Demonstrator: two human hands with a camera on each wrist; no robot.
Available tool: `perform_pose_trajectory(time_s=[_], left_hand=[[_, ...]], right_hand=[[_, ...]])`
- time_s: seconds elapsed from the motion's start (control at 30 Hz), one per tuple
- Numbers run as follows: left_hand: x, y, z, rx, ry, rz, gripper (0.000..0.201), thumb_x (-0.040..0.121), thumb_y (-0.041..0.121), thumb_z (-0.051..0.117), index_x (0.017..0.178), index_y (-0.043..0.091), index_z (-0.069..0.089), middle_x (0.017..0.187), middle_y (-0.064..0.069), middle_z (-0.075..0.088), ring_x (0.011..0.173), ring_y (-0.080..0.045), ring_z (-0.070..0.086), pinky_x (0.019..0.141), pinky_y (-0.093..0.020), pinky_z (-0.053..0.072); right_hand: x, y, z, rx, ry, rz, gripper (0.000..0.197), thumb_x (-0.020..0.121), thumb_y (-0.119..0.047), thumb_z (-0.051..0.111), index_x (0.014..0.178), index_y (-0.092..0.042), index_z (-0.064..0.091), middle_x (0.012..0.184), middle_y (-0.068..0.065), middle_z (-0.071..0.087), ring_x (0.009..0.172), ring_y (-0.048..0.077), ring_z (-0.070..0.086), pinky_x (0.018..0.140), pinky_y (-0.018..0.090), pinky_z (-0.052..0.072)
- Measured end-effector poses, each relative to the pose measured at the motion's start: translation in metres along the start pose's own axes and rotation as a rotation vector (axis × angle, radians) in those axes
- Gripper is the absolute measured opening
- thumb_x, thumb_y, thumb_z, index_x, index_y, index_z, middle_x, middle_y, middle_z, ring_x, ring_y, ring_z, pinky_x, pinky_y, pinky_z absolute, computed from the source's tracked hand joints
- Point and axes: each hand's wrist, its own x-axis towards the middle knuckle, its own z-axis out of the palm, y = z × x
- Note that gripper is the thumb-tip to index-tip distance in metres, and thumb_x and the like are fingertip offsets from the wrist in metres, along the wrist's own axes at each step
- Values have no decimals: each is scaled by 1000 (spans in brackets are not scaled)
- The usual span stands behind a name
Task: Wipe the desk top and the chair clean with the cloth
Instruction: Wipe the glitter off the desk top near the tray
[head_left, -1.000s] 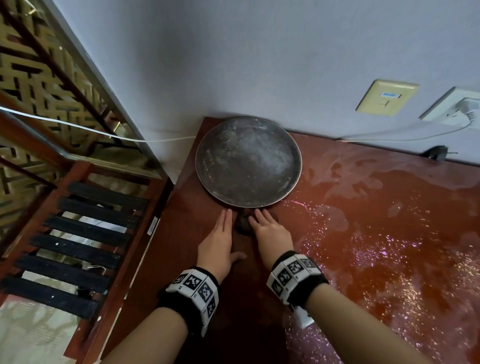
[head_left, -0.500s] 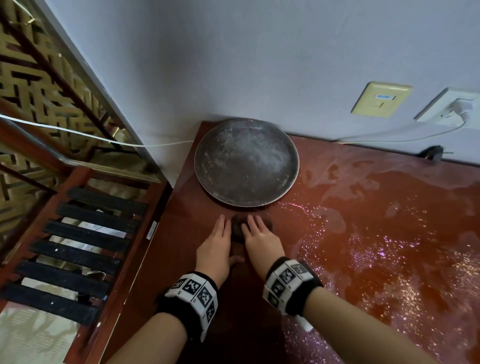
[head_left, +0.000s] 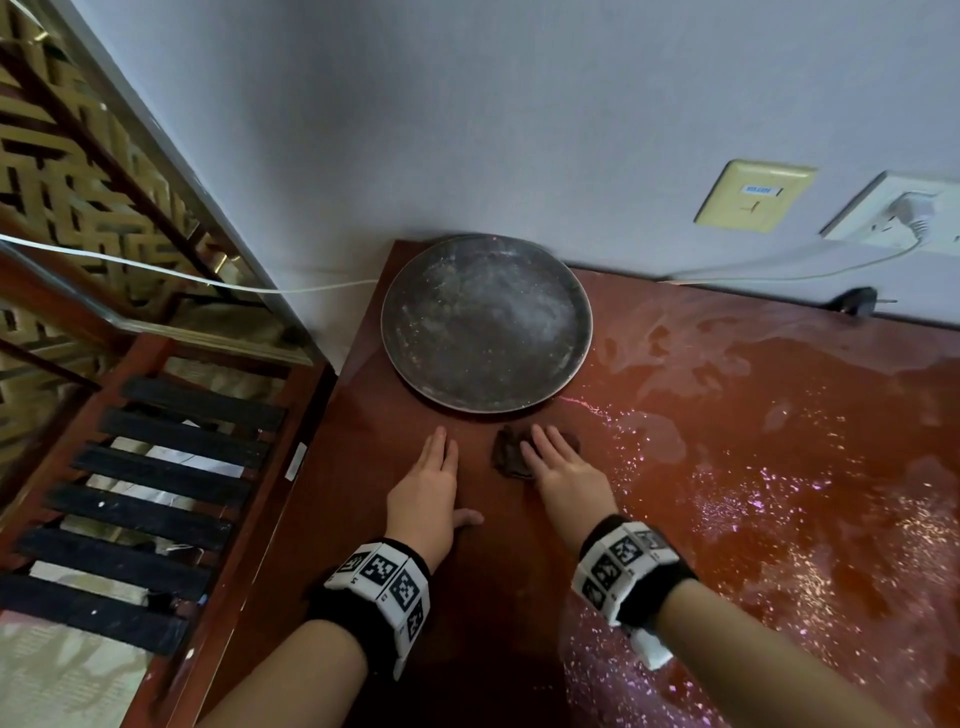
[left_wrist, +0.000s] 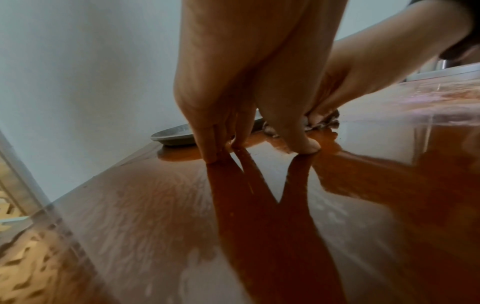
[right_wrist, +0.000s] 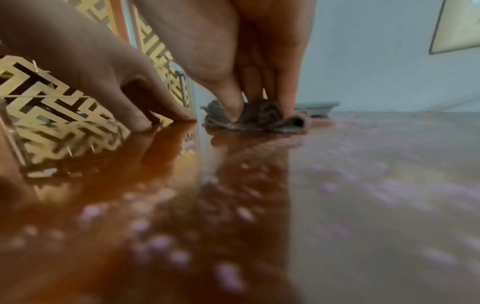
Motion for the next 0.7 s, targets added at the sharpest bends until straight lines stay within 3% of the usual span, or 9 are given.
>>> perform_pose_trajectory(time_s=[0.07,0.13,0.2,0.27,0.37,0.43,0.5,0.57,0.7], left_hand=[[0,0,-1,-6,-12,3,94,86,48,59,152,13,3,159,-5,-11,147,-15,-5,113,-23,15],[-1,0,-1,-16,-12,4,94,86,47,59,152,12,2,159,-5,-12,147,-15,-5,113,-23,16],[-2,0,-2,-17,-7,7,94,86,46,59,152,13,1,159,-5,-12,146,-14,-6,113,-23,15],[-2,0,-1,-18,-4,7,93,87,45,59,152,12,1,159,-5,-11,147,-15,-5,114,-22,14],[-1,-1,-1,-17,5,16,94,86,46,59,152,12,1,159,-5,-11,147,-15,-5,114,-22,13],[-1,-2,-1,-26,-2,17,94,86,46,59,152,13,0,159,-4,-12,147,-14,-5,114,-22,15],[-1,-2,-1,-32,-4,13,94,86,46,60,152,14,0,159,-3,-12,146,-13,-5,114,-23,16],[-1,-2,-1,-29,0,12,95,86,47,60,152,15,1,159,-2,-12,146,-12,-6,113,-22,16],[2,-3,-3,-19,-35,7,98,84,48,62,152,14,0,159,-2,-12,146,-13,-7,114,-22,13]], right_hand=[[7,16,-7,50,93,53,50,87,2,34,132,-10,52,146,9,39,132,21,42,94,31,47],[20,25,-15,71,50,238,55,93,3,31,145,-16,30,157,3,14,143,19,16,109,36,31],[26,14,-14,101,81,319,52,95,0,28,145,-11,28,156,6,13,144,22,13,110,39,28],[20,-3,-3,90,64,201,50,92,-2,20,138,-2,40,151,16,27,140,28,27,106,37,35],[9,0,-2,50,80,14,48,76,-4,34,106,-8,71,122,11,62,109,24,63,77,28,55],[15,25,-8,66,147,56,53,84,7,37,131,-13,54,145,4,40,131,20,43,96,33,46],[28,51,-21,88,61,232,55,93,4,32,144,-18,33,156,0,17,142,19,20,110,38,30],[41,61,-30,49,48,333,50,95,0,33,143,-15,33,155,3,18,142,23,19,109,41,30],[32,45,-20,-19,14,249,50,97,-2,31,146,-11,25,157,7,12,144,24,13,111,40,27]])
